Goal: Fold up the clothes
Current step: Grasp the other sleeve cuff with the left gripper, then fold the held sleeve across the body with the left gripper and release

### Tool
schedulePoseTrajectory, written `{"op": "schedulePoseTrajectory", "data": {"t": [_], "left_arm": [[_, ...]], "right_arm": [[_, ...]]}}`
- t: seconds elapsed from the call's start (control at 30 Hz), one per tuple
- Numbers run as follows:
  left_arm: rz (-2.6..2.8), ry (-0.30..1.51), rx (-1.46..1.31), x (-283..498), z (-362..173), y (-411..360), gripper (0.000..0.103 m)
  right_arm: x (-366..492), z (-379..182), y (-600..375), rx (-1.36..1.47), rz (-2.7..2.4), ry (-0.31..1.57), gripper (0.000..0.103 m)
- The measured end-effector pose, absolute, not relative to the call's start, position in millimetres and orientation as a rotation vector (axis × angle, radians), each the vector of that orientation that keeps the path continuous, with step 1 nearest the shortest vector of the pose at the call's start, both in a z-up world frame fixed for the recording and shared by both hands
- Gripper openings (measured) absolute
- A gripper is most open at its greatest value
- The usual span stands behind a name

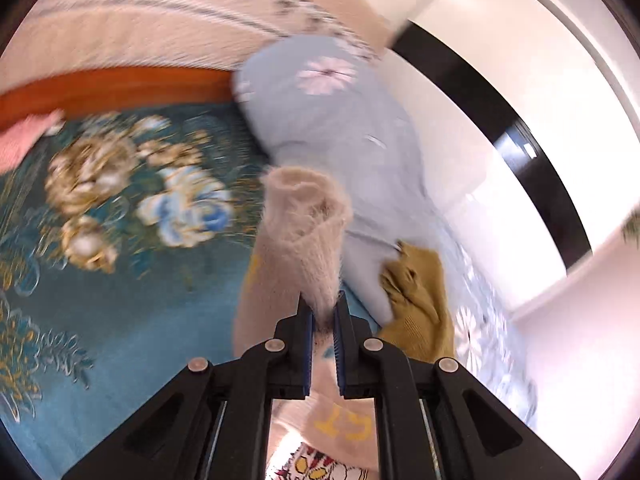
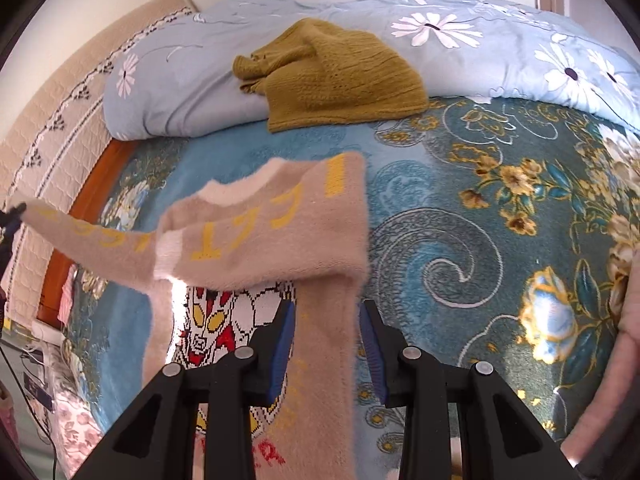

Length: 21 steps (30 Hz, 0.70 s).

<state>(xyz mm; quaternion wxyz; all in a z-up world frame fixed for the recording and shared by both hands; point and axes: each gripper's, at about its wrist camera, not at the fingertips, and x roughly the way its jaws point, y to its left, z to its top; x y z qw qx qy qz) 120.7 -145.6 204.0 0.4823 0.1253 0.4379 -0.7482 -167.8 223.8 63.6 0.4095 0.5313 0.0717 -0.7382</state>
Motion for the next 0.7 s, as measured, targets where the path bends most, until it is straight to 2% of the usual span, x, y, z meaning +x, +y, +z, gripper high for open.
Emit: {"op": "schedulePoseTrajectory", "data": {"t": [0.07,0.3,0.4,0.53,0.7], "left_arm": [[-1.902,0.970,0.393,73,210,-126,0.009],[-1.977,1.025,0.612,-36,162,-79,0.009],[-1.973,1.065,0.694,-68,136,-61,0.009],[-1.951,1.000,0.899,-103,96,-38,0.009],[-1.905,1.022,1.008,-125,63,-19,0.009]], "right_arm": [[-174,65,233,1.343,-1.863,0.144,0.037],[-189,67,267,1.355,-1.875,0.072,0.037],[-196,63,282,1.374,-1.884,0.056,0.037],[-207,56,299,1.414,-1.899,0.010,0.037],[-214,47,312,1.448,-1.909,-0.017,0.037]]}}
